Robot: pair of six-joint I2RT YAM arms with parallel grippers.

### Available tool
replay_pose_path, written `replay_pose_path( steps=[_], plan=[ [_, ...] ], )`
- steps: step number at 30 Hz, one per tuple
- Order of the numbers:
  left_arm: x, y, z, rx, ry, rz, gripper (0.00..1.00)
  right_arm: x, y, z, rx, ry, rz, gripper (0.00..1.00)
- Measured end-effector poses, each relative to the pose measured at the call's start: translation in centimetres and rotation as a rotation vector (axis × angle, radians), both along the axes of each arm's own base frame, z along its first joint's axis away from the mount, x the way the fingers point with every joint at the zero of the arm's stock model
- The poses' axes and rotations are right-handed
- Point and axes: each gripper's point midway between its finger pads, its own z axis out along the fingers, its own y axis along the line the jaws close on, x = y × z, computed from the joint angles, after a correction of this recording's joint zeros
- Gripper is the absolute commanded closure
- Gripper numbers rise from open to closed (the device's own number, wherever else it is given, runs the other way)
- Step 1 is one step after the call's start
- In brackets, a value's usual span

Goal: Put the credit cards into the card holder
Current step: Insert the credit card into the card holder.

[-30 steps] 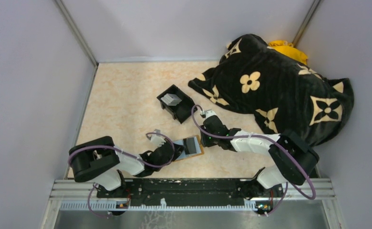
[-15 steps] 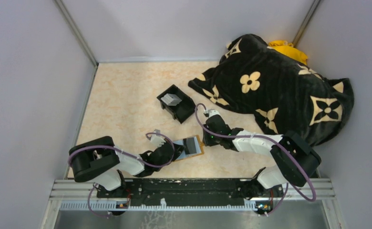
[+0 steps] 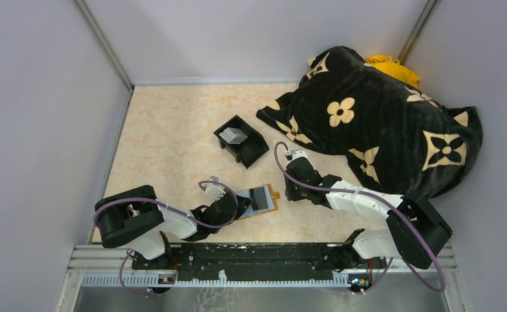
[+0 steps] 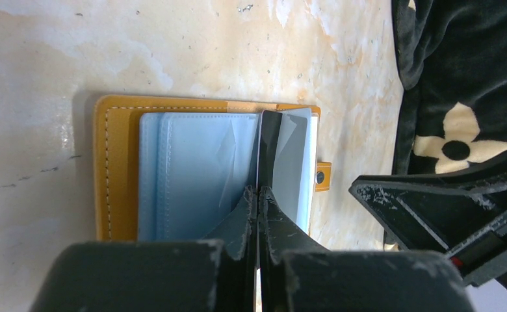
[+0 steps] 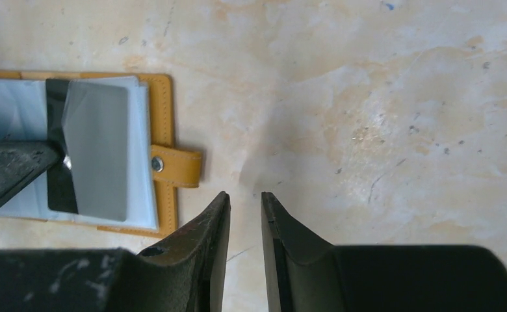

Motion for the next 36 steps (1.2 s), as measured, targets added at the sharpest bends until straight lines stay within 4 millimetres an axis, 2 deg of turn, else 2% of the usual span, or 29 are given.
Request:
replay_pose_path(
  steps=[5, 11, 26, 36],
  plan=[
    [0.0, 0.0, 0.0, -0.001, 0.000, 0.000, 1.00, -1.8, 1.6, 0.1, 0.006, 0.012, 0.077, 0.89],
    [0.0, 0.0, 0.0, -0.001, -0.001, 0.000, 1.00, -3.0, 2.4, -1.3, -0.005, 0.063, 0.111, 0.94],
    [0.0, 0.0, -0.1, 0.000, -0.001, 0.000, 1.00, -2.0, 4.4, -1.0, 0.035, 0.055, 0.127, 0.95],
    [0.2, -0.3, -0.1, 0.002, -0.004, 0.000, 1.00, -1.2, 4.7, -0.6, 0.032, 0.018, 0.119, 0.95]
  ],
)
